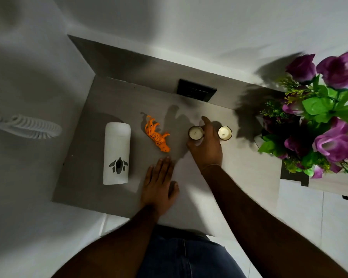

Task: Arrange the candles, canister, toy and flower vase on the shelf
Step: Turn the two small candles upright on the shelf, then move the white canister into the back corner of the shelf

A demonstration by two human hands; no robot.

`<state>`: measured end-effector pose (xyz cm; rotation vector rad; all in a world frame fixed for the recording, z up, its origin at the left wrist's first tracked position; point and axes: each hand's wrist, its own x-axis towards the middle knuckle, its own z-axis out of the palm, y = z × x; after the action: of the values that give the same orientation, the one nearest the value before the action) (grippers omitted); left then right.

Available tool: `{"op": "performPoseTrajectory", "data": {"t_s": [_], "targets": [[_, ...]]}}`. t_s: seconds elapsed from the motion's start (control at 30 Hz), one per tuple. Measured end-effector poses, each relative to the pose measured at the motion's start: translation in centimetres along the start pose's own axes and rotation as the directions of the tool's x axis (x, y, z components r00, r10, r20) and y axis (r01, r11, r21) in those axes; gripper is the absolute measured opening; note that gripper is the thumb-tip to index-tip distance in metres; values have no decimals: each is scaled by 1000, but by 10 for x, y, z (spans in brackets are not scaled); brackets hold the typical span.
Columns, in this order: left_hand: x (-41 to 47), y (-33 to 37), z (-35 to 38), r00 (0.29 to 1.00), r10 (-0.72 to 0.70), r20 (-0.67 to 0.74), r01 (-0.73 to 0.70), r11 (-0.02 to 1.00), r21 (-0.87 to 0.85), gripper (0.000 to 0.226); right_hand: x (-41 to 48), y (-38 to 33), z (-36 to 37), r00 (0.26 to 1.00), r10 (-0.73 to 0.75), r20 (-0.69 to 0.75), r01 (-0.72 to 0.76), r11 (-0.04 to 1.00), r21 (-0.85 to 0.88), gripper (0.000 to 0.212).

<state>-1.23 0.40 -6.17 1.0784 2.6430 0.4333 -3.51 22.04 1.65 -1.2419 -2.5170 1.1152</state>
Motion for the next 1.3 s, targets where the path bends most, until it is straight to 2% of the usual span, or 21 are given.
{"op": "performPoseTrajectory", "data": {"t_s": [0.17,0.3,0.37,0.4,0.47,0.5,0.57,0.67,0.73,0.87,0.97,1.03,1.1,1.2,1.3], "targets": [[0,-1,0,1000,-5,15,5,1000,-4,75,5,9,-3,998,11,-57,-14,998,-63,81],[-1,-2,2,1000,-4,19,5,1000,-8,76,1,10,0,999,0,-39,-5,992,-127,92],[-2,-2,3,1000,6,-4,-6,1000,-17,76,-6,7,1,997,3,-80,-18,982,-190,93],[-2,-3,3,1000,10,-15,-10,1000,-19,76,-11,4,2,992,-31,-122,5,977,-214,87],[-2,-3,2,1000,8,-22,-8,1000,-22,75,-23,-7,10,971,-183,-151,149,966,-213,67],[-2,-3,1,1000,5,-20,-6,1000,-27,74,-28,-14,16,958,-266,-107,243,951,-193,58],[-1,-3,-1,1000,-3,2,3,1000,-21,70,-32,-31,31,928,-366,73,373,913,-165,49],[1,-11,-4,996,-86,8,86,996,27,68,-24,-52,56,899,-305,315,390,883,-259,64],[2,-23,-9,986,-166,-3,166,986,28,72,-12,-59,70,891,-291,347,421,817,-395,68],[5,-40,-11,991,-136,-7,136,990,47,74,15,-63,81,886,-328,326,455,746,-486,45],[6,-42,-9,992,-123,-29,125,991,45,74,25,-70,80,913,-290,288,403,747,-529,40],[5,-43,-8,993,-114,-43,116,992,54,73,29,-75,76,958,-204,201,278,830,-483,37],[5,-44,-8,993,-108,-55,111,993,47,73,36,-81,69,985,-54,164,112,923,-369,46],[3,-43,-8,992,-111,-65,113,993,26,74,46,-89,61,953,134,273,-81,977,-197,61],[2,-45,-9,993,-105,-54,105,994,11,75,45,-92,57,949,150,278,-121,985,-120,51]]}}
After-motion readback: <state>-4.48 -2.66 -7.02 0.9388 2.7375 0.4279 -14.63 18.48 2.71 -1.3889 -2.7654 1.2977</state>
